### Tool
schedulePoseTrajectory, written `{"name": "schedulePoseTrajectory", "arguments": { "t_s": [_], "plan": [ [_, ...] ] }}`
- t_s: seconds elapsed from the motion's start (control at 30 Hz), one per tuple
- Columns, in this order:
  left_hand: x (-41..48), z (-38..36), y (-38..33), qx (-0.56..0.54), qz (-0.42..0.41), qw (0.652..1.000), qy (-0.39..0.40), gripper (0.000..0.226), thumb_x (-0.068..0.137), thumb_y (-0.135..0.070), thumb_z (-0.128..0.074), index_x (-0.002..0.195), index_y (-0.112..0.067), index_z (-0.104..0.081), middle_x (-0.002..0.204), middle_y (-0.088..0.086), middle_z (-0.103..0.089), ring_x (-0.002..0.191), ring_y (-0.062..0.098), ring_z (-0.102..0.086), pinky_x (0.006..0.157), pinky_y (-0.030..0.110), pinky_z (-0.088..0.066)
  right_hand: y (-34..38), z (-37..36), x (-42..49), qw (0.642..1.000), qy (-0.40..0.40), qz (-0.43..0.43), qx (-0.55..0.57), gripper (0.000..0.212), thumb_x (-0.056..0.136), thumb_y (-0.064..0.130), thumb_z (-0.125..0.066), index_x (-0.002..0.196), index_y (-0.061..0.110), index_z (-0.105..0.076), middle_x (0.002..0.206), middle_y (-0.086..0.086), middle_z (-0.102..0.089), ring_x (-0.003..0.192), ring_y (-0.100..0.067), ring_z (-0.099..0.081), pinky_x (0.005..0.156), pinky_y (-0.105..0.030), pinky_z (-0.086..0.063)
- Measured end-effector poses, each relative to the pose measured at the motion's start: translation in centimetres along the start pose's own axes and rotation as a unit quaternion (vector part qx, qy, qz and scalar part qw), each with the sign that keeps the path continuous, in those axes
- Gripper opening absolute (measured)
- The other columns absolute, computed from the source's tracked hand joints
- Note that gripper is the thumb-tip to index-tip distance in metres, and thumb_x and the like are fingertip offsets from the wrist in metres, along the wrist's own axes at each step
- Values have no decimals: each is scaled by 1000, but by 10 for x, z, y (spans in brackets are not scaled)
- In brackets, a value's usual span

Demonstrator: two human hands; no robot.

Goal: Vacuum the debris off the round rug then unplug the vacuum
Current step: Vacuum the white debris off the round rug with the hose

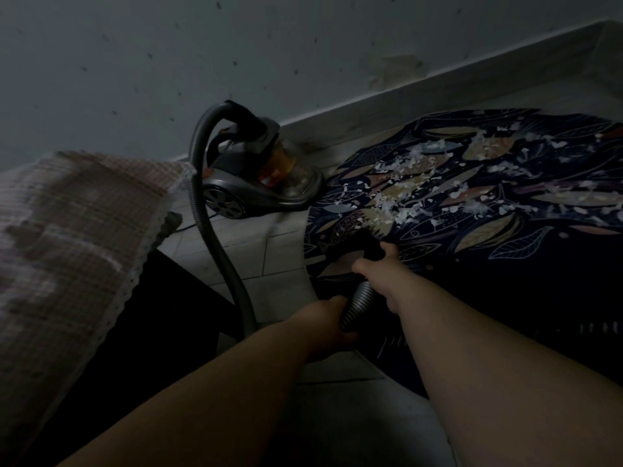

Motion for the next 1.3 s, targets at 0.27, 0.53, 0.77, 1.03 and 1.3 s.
{"name": "schedulePoseTrajectory", "arguments": {
  "t_s": [0.27,0.53,0.77,1.03,1.3],
  "plan": [
    [5,-6,-20,24,-16,999,16,53,86,-36,-62,131,-17,-41,124,7,-55,107,22,-55,80,23,-41,-7,27,-7,999,-28,-17,36,83,88,22,-63,153,34,-12,137,-13,-45,107,-32,-52,93,-42,-49],
    [22,-8,-72,44,-60,997,20,57,89,-36,-60,137,-17,-37,131,9,-52,116,24,-52,83,22,-38,-9,87,-13,991,-95,-11,97,82,89,25,-64,152,35,-13,134,-14,-49,104,-33,-54,94,-48,-51],
    [46,-11,-111,70,-89,993,43,61,88,-37,-60,139,-15,-34,132,11,-52,117,27,-52,95,32,-44,-8,138,-12,982,-153,-17,114,80,93,22,-60,153,35,-8,140,-15,-44,100,-33,-50,80,-41,-44],
    [72,-17,-162,76,-134,986,69,66,90,-36,-59,145,-16,-27,139,11,-47,123,27,-49,101,33,-42,-10,195,-14,964,-221,-10,146,81,94,23,-62,153,37,-9,143,-16,-43,99,-34,-50,82,-43,-47],
    [101,-31,-204,90,-148,981,85,67,87,-40,-62,141,-19,-30,135,13,-50,120,29,-51,101,37,-43,-15,251,-17,947,-274,-9,167,81,95,25,-61,152,41,-6,144,-16,-42,97,-34,-53,88,-51,-54]
  ]
}}
Point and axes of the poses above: each hand's wrist, its own x-axis towards the middle knuckle, its own z-axis out of the back of the hand, y = z × x, the point moved 9 cm from there along x, towards the middle knuckle
